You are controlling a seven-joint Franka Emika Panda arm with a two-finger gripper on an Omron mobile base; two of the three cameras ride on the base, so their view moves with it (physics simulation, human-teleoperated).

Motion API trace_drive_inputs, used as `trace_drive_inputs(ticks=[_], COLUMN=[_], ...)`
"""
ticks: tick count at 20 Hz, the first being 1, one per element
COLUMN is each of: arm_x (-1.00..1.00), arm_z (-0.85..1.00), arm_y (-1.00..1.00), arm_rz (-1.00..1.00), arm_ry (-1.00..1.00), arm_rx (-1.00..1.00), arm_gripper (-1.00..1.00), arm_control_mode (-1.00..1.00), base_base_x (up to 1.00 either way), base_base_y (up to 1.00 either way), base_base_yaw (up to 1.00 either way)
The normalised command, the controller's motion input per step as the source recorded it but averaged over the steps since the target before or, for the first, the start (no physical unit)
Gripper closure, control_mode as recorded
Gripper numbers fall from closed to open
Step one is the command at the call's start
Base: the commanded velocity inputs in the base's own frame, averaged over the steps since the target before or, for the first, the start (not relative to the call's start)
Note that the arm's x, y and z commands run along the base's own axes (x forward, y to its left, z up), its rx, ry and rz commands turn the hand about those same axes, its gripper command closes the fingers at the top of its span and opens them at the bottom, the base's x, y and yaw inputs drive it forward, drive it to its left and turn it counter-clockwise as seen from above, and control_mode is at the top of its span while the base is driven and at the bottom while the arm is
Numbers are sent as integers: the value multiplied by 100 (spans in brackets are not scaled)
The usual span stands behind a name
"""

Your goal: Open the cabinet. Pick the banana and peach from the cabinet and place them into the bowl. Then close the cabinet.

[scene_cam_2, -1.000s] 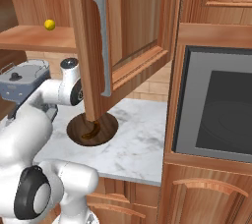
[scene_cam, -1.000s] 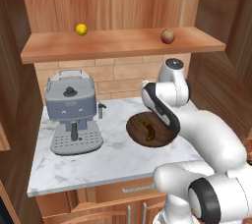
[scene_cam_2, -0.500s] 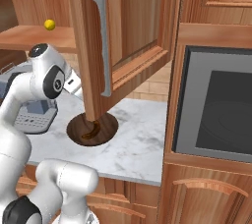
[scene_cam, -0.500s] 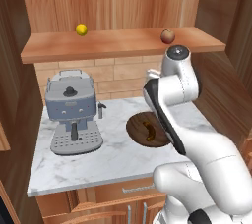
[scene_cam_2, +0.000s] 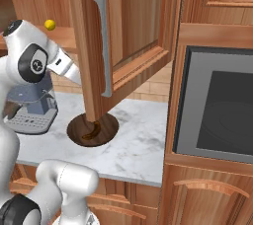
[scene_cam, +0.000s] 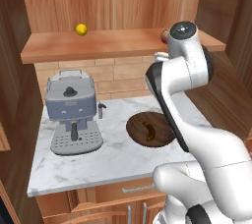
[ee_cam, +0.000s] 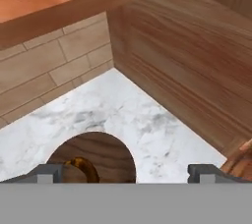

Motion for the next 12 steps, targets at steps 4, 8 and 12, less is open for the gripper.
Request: trace_drive_inputs(ticks=[4, 8, 12], arm_x=[-24, -31, -31], arm_z=[38, 28, 29], arm_y=[1, 3, 0], arm_rz=[23, 26, 18], arm_ry=[-11, -2, -9], arm_rx=[-24, -25, -9], arm_gripper=[-100, -100, -100], arm_control_mode=[-100, -100, -100], base_base_x=[0, 0, 0], base_base_y=[0, 0, 0], base_base_yaw=[0, 0, 0])
